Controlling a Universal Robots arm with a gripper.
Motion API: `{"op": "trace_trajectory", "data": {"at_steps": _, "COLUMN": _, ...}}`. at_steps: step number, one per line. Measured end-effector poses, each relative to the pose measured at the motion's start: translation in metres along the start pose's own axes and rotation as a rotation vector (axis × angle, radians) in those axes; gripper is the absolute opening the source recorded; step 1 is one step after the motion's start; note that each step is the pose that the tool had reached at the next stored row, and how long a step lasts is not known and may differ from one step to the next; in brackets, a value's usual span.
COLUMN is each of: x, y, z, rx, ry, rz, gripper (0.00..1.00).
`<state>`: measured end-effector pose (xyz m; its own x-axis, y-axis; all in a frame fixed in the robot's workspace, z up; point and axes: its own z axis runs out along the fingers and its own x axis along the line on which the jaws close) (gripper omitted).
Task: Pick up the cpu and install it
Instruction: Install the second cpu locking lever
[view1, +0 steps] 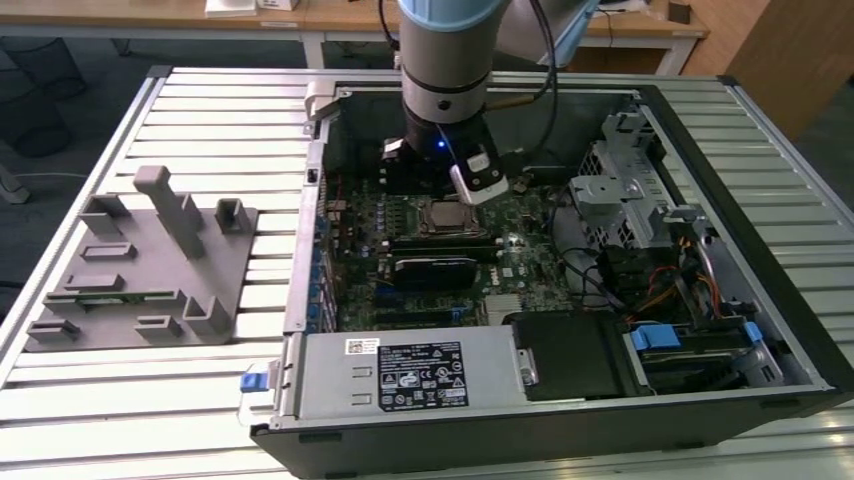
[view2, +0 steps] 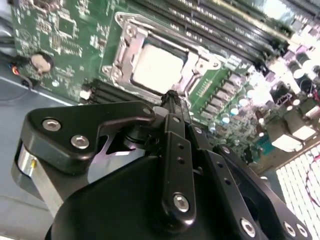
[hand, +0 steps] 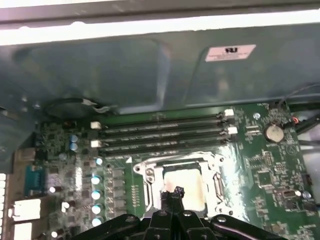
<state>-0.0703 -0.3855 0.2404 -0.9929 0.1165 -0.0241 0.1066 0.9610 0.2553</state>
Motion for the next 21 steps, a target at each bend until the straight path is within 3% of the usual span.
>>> {"op": "trace_trajectory", "data": {"at_steps": 6, "x": -0.0077, "y": 0.0032, "z": 0.0010, "rx": 0.0856, "ry": -0.0093, "rz": -0.004, "gripper": 0.11}}
{"op": "trace_trajectory", "data": {"at_steps": 9, "x": -0.0109, "y": 0.0065, "z": 0.0020, "rx": 0.1101, "ry": -0.0120, "rz": -0.005, "gripper": 0.11}}
{"op": "trace_trajectory", "data": {"at_steps": 13, "x": -0.0159, "y": 0.0150, "z": 0.0044, "rx": 0.1202, "ry": -0.0128, "rz": -0.006, "gripper": 0.11}}
{"op": "trace_trajectory", "data": {"at_steps": 21, "x": -0.0189, "y": 0.0171, "z": 0.0050, "rx": 0.1212, "ry": -0.0121, "rz": -0.006, "gripper": 0.11}}
